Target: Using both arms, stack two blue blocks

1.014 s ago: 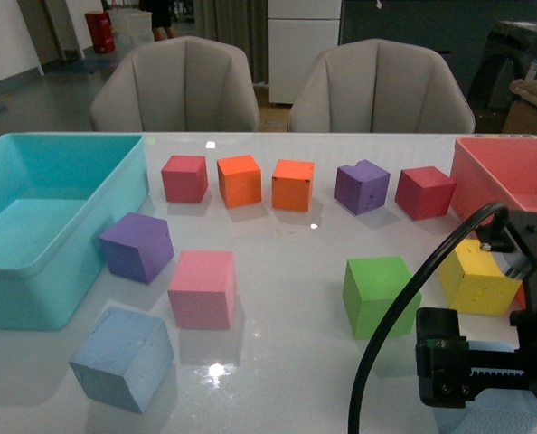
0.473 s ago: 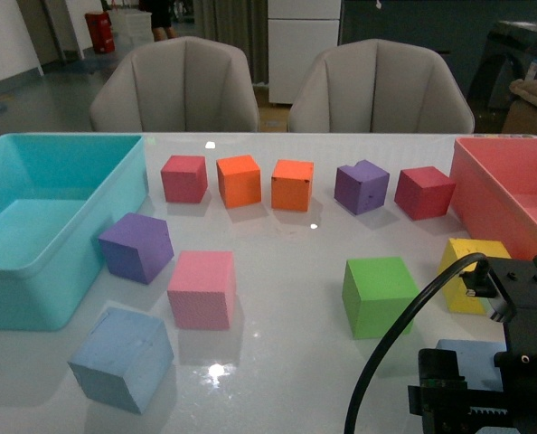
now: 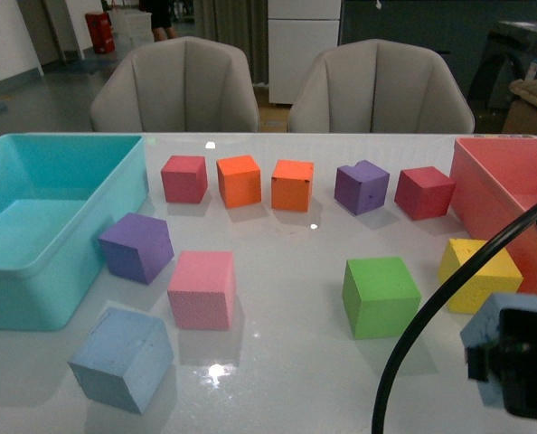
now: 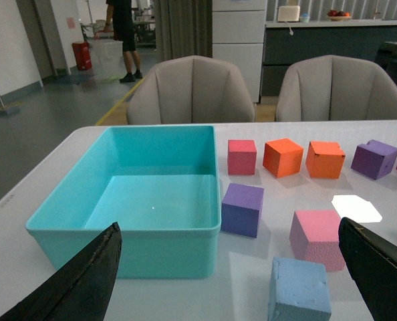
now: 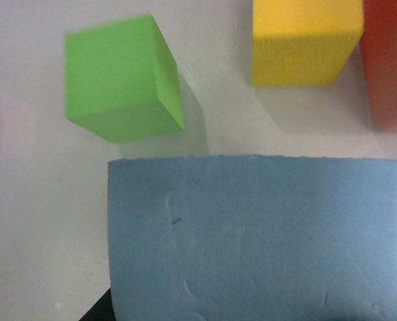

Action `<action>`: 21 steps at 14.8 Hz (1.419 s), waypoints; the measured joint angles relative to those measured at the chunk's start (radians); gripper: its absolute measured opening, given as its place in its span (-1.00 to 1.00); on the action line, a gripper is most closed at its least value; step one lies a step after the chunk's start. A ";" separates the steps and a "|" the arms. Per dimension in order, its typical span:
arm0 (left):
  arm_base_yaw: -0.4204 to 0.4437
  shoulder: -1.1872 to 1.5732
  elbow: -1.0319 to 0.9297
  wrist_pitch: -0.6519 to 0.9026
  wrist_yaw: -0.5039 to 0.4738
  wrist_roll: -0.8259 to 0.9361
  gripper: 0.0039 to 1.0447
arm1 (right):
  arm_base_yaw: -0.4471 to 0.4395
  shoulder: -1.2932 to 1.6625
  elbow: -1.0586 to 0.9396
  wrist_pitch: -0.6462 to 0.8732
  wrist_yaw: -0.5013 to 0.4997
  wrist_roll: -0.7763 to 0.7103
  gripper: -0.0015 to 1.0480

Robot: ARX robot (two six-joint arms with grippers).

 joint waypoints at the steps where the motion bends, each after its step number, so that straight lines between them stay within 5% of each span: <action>1: 0.000 0.000 0.000 0.000 0.000 0.000 0.88 | 0.002 -0.102 0.012 -0.047 0.000 0.000 -0.08; 6: 0.000 0.000 0.000 0.000 0.000 0.000 0.88 | 0.076 -0.023 0.275 -0.010 0.078 -0.043 -0.11; 16: 0.000 0.000 0.000 0.000 0.000 0.000 0.88 | 0.179 0.726 1.203 -0.399 0.061 -0.002 -0.12; 21: 0.000 0.000 0.000 0.000 0.000 0.000 0.88 | 0.203 0.879 1.370 -0.443 0.049 -0.030 -0.12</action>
